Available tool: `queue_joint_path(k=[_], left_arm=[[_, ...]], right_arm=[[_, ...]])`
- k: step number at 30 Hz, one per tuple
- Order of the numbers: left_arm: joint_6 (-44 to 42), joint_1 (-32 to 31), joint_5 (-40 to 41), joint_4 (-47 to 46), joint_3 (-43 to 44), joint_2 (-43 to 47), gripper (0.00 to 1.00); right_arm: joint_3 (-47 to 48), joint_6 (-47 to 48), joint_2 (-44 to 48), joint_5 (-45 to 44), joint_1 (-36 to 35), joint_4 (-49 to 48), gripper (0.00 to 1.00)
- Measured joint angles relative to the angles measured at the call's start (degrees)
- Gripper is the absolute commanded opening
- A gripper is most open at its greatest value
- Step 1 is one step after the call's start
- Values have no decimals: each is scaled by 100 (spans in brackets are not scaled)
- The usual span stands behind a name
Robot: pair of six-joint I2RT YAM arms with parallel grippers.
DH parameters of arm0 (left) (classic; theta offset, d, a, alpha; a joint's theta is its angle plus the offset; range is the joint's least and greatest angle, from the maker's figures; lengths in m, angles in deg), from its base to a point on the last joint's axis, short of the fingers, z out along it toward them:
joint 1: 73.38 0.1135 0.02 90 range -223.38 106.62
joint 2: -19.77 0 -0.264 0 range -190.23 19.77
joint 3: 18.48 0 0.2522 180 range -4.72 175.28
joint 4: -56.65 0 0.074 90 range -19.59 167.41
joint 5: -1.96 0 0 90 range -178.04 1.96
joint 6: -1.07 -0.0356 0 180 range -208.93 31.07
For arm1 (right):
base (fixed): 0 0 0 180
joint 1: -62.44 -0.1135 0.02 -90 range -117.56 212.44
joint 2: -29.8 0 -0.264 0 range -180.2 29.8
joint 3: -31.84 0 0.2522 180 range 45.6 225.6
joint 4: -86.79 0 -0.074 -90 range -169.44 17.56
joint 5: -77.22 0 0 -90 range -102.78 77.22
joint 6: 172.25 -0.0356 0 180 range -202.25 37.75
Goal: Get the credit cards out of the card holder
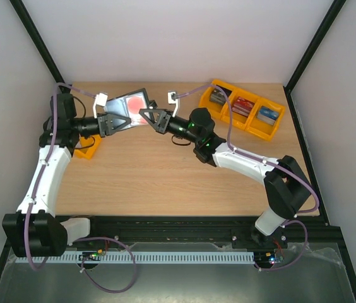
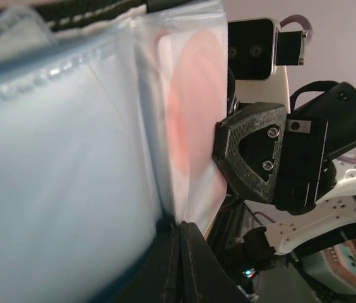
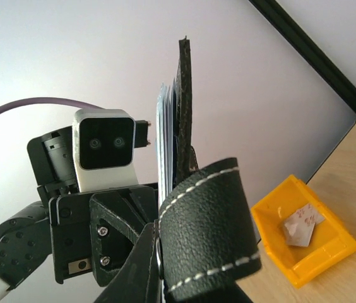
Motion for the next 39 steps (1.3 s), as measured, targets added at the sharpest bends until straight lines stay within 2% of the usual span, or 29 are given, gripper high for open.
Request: queue_joint_path(k=[10,11,13,15,16,19,26,28,29,30,31,33,34,35,39], left_arm=[[-946,7,654,680,-22,136,2],[-984,7,667,708,-24,146,8],[-1060,35,713,752,-24,186,29],[-1108,136,765,782,-31,238,60],[-1121,210,774,785,-33,260,71],[-1139,409,800,789,-48,319,98],[-1054,393,337,678,-98,330,99],[-1043,275,162,632,-98,328,99],[-1043,236,76,627,-92,321,96],[-1045,138,2,627,-74,308,84],[-1049,81,-66,632,-31,282,66],[-1023,31,-166,629,66,238,22],[-1060,31,-190,632,109,225,6],[-1082,31,-227,636,131,223,3],[-1261,22,-319,741,208,232,2]], right_arm=[[-251,-175,68,144,208,-42,2],[-267,-175,92,144,227,-39,2],[-273,-173,140,166,251,-17,2],[-273,-153,188,216,267,-9,2],[-273,-127,221,267,271,2,2],[-273,-11,317,411,271,2,2],[-273,66,455,927,271,-162,2],[-273,42,450,1027,260,-214,2],[-273,33,442,1088,245,-275,2],[-273,17,435,1158,227,-328,2],[-273,-4,428,1215,221,-367,2],[-273,-24,409,1314,199,-472,2],[-278,-22,404,1357,188,-533,3],[-280,-22,404,1370,188,-570,8],[-326,85,400,1467,214,-584,30]])
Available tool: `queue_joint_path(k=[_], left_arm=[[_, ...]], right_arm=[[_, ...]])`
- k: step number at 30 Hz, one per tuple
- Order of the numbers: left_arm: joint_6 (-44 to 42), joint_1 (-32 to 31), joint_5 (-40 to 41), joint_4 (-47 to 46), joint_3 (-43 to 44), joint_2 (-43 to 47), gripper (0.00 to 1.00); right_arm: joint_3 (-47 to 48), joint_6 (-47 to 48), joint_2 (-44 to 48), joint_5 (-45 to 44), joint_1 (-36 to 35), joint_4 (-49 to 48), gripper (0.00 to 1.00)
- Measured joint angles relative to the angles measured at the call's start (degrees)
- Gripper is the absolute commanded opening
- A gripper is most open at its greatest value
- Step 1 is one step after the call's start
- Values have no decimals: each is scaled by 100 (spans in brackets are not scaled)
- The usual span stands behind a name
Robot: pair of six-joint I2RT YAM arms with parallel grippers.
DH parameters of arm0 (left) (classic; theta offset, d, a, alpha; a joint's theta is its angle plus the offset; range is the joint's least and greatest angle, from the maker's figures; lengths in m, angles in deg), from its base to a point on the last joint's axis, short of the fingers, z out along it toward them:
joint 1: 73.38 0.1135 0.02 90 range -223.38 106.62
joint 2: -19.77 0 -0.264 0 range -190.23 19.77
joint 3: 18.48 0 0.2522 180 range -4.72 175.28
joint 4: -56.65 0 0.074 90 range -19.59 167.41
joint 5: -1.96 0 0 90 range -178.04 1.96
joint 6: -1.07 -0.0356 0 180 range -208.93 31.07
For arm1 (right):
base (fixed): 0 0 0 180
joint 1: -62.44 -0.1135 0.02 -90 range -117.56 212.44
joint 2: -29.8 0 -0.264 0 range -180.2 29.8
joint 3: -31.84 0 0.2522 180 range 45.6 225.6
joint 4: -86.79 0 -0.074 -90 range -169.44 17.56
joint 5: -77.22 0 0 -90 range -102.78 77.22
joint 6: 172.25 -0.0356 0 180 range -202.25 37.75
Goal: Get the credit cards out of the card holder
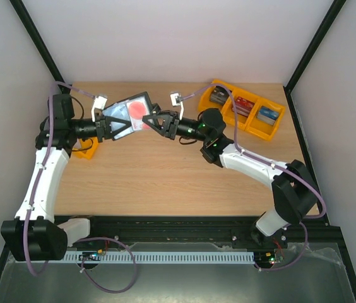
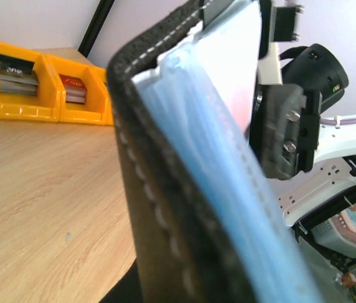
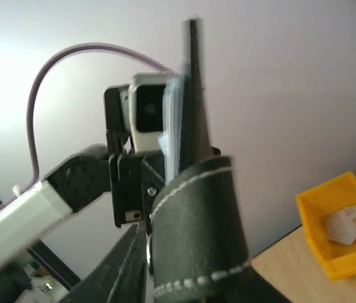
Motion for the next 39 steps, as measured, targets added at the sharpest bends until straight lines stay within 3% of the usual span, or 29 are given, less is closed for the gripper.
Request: queue_joint_path(k=[3,11,16,19,25,34,39], left_arm=[[-179,9,42,214,2,-9,2],[-1547,-52,404,1550,555,-55,2],[-2608,-197,737,2428,1040,-55,2],[-3058,-302,994,2817,1110,-55,2],[-3519,-444,1346,3265,1121,-55,2],[-3904,-452,1523,3565,1132,-57,2],[-4033,-490,1628,3661,1132,-57,2]], right_arm=[[-17,201,9,162,-11,90,40],[114,1639,267,273,2,1628,44],[304,2409,457,350,20,2444,57],[424,2865,557,424,42,2907,59],[627,3593,660,487,52,3650,44],[647,4339,815,573,57,4500,45],[719,4765,929,544,57,4983,31]])
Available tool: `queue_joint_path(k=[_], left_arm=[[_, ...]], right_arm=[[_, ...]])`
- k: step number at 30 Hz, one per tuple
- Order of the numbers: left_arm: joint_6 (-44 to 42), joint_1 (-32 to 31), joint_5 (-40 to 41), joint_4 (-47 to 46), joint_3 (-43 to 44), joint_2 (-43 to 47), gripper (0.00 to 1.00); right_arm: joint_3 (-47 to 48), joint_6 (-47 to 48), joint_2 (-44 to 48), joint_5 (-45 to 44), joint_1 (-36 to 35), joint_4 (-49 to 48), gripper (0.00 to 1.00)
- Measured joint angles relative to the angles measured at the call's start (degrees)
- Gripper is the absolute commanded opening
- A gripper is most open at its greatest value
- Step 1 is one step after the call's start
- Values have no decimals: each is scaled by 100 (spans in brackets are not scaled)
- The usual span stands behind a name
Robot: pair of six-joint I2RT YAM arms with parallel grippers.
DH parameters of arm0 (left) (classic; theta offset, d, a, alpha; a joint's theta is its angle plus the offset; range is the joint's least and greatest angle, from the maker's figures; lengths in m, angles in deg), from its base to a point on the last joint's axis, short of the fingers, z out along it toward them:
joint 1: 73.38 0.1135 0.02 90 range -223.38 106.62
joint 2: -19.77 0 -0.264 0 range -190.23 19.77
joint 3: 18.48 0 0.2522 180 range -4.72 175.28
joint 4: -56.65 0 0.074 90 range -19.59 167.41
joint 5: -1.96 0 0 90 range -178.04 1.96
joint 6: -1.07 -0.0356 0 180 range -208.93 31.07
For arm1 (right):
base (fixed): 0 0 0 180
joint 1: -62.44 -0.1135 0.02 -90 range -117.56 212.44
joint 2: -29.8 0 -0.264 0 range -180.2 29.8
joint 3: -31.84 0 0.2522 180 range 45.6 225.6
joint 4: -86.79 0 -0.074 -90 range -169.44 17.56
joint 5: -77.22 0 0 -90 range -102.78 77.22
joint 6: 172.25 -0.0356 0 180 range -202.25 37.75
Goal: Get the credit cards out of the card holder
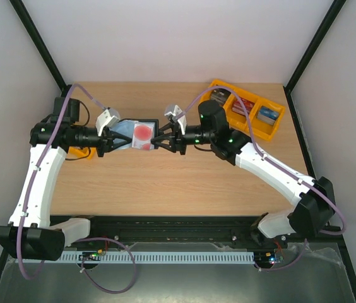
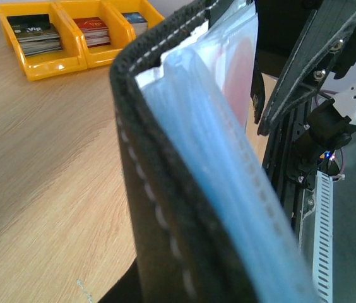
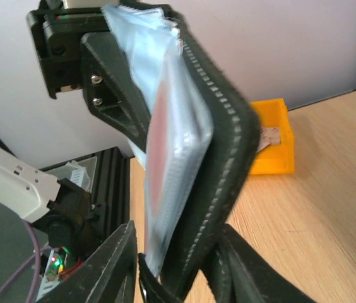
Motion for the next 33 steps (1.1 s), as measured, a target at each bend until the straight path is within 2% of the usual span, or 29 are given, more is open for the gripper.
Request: queue_joint_path(k=[4,11,24,26,30,33], left_arm=[[-44,-26,22,26,0,0,2],[-55,-52,39,37,0,0,2],[-57,-138,-28,42,68,-31,2],[-42,-160,-63,37,68,-42,2],[4,-177,-72,2,68,-44,2],[26,-177,-70,-9,68,-44,2]], right_arm=[[28,129,52,-328,0,184,22],[28,190,96,-675,0,275,20],[-24,-35,160,-1167,-256,-138,34],[-24,-90,146,-1156,-374,-280,39],[-24,-223,74,-1073,-560,-549,41],[-24,-258,26,-1054,-636,-619,47]])
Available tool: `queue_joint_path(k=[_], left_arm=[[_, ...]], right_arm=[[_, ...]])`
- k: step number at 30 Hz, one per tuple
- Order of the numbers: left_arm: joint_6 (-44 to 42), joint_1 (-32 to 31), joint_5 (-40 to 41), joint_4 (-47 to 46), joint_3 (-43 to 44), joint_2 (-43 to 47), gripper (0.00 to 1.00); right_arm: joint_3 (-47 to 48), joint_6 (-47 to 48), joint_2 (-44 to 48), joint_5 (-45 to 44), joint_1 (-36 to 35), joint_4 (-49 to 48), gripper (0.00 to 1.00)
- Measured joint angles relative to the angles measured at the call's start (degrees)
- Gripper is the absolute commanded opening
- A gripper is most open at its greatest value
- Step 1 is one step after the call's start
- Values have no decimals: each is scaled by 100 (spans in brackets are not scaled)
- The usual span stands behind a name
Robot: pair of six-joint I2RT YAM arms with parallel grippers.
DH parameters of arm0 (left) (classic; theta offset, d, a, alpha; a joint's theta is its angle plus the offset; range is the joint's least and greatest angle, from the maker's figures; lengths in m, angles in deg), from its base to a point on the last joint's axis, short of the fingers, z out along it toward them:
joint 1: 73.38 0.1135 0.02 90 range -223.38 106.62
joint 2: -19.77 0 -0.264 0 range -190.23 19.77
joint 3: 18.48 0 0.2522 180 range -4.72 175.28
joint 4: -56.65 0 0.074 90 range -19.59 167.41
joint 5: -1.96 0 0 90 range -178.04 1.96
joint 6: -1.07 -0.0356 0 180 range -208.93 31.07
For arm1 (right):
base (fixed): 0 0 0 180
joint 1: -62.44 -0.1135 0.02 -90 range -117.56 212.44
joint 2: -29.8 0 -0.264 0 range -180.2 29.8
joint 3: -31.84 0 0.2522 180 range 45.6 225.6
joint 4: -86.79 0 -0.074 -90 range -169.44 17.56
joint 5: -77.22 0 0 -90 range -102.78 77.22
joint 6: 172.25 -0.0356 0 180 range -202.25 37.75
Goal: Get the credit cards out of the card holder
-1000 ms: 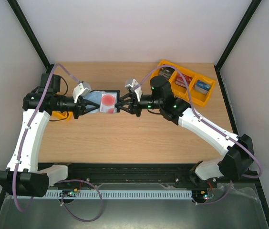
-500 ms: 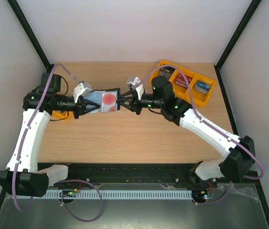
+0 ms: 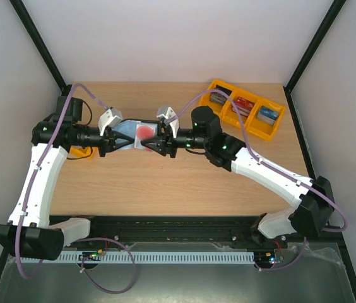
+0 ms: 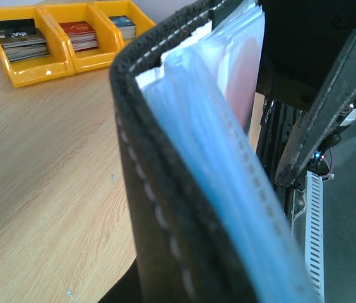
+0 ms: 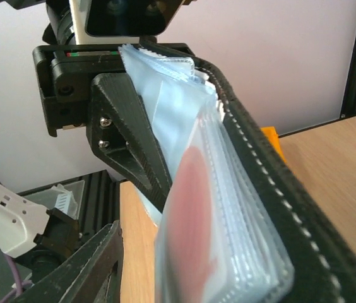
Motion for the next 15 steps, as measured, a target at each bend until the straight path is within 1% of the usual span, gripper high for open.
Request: queue_joint_path(k=[3,5,10,15], left_arm=[[50,0,11,-20,0,0,2],[76,0,24,-46,0,2,2],[114,0,24,-105,0,0,2],[118,0,22,-105,0,2,2]], right_arm=[[0,31,4,52,-15,0,52],[-24,94,68,57,-13,7,52],[-149,210,433,-111,140,199,47],[-197,210,531,-345,417,319,41]])
